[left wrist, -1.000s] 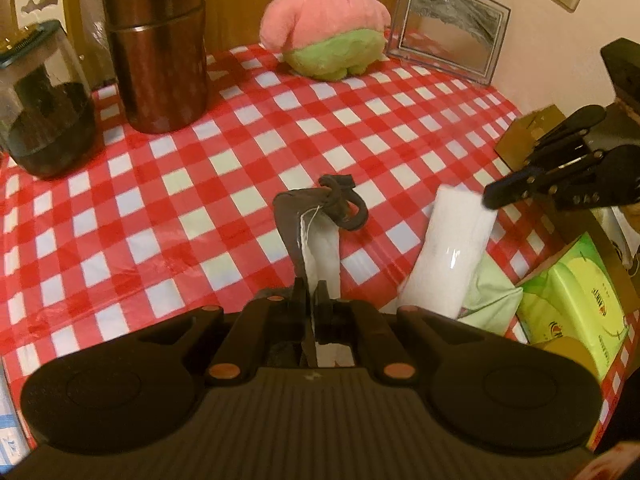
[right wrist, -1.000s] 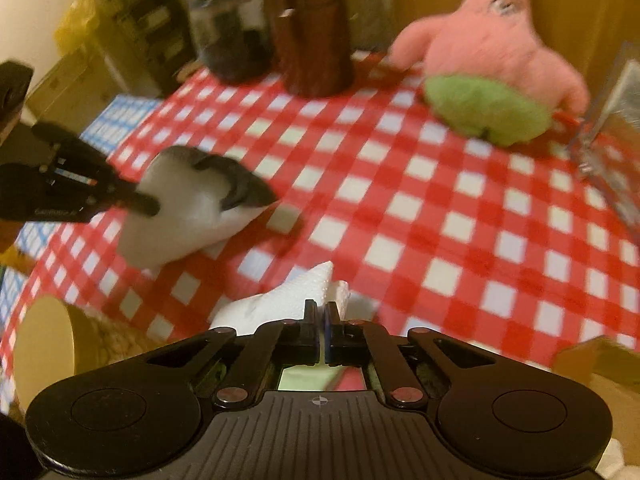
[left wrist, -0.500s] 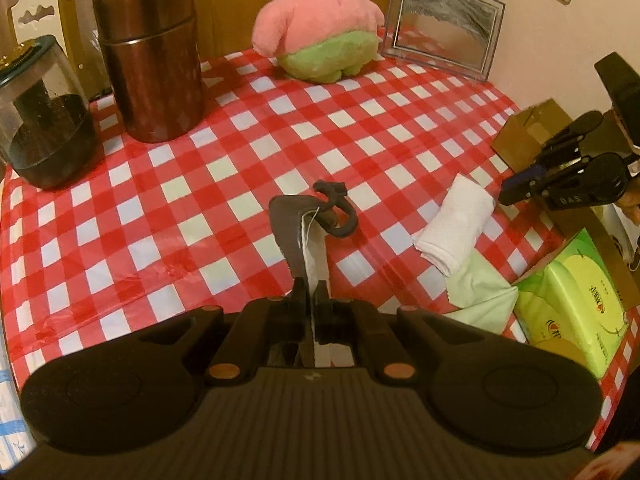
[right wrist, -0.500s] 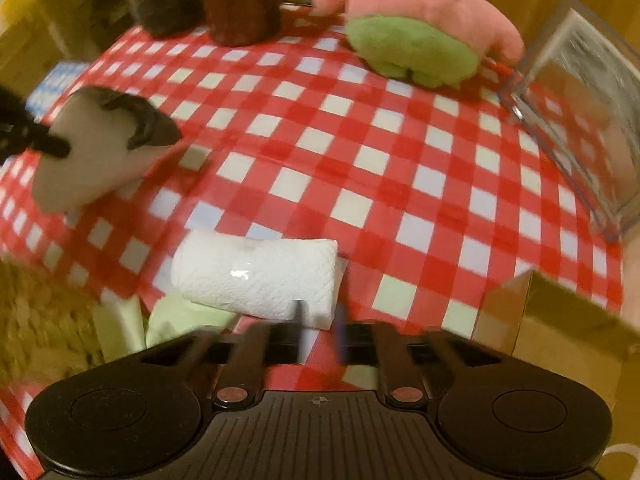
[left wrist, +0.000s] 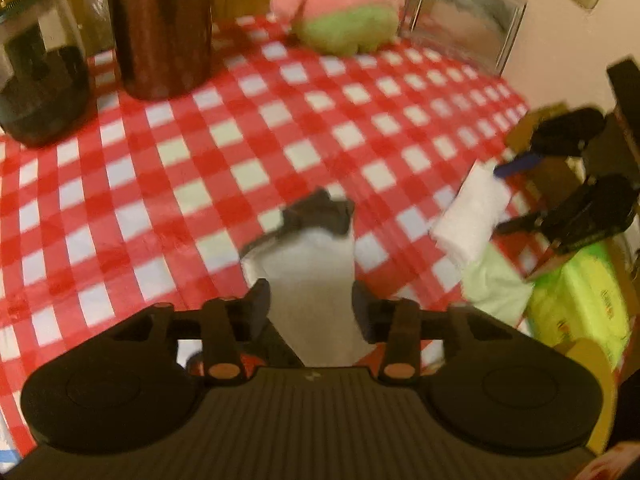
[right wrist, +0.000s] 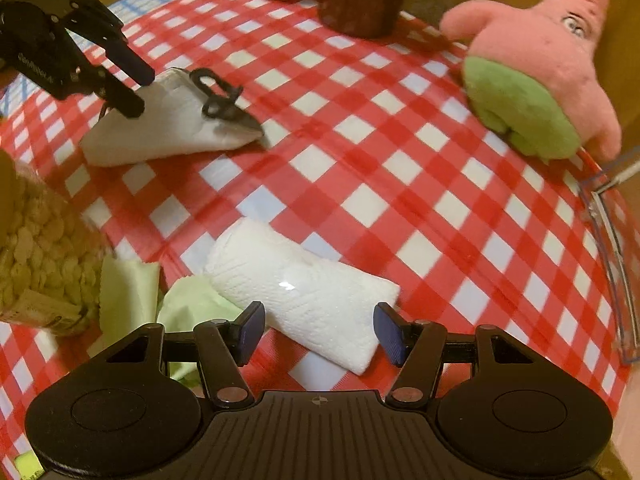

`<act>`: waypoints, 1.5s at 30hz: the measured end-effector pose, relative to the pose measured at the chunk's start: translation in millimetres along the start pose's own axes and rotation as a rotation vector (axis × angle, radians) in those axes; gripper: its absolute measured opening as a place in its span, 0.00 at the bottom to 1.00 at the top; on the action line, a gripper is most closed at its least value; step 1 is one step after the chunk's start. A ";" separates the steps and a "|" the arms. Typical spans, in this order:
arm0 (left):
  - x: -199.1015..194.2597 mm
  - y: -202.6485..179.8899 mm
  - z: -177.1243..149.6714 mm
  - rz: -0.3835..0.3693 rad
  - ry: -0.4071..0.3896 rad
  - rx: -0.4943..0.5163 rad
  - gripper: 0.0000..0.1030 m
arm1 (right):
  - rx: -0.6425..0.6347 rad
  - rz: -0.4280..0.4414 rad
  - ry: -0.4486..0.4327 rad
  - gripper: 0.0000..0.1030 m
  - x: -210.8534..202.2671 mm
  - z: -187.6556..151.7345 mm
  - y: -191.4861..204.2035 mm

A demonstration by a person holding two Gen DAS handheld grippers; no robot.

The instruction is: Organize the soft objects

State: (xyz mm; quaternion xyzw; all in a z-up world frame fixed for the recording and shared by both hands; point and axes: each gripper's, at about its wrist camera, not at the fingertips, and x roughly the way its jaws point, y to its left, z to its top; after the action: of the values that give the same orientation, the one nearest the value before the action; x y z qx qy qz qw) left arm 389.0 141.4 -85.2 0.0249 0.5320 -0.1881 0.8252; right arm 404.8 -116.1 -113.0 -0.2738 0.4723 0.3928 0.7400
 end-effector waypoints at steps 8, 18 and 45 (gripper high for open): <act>23.2 -10.5 -12.0 0.037 0.024 0.054 0.30 | -0.111 -0.030 0.045 0.61 15.5 0.5 7.8; -13.3 -6.2 12.1 0.055 -0.101 0.042 0.02 | -0.121 -0.045 0.027 0.29 13.1 6.4 1.0; 14.7 -8.2 -8.0 0.016 0.007 0.047 0.60 | -0.216 -0.083 0.028 0.57 14.7 -1.9 1.2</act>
State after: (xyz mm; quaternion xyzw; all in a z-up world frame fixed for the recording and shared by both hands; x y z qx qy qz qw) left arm 384.6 131.6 -100.4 0.0492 0.5299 -0.1939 0.8241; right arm 406.5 -112.2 -127.2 -0.3769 0.4259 0.4066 0.7150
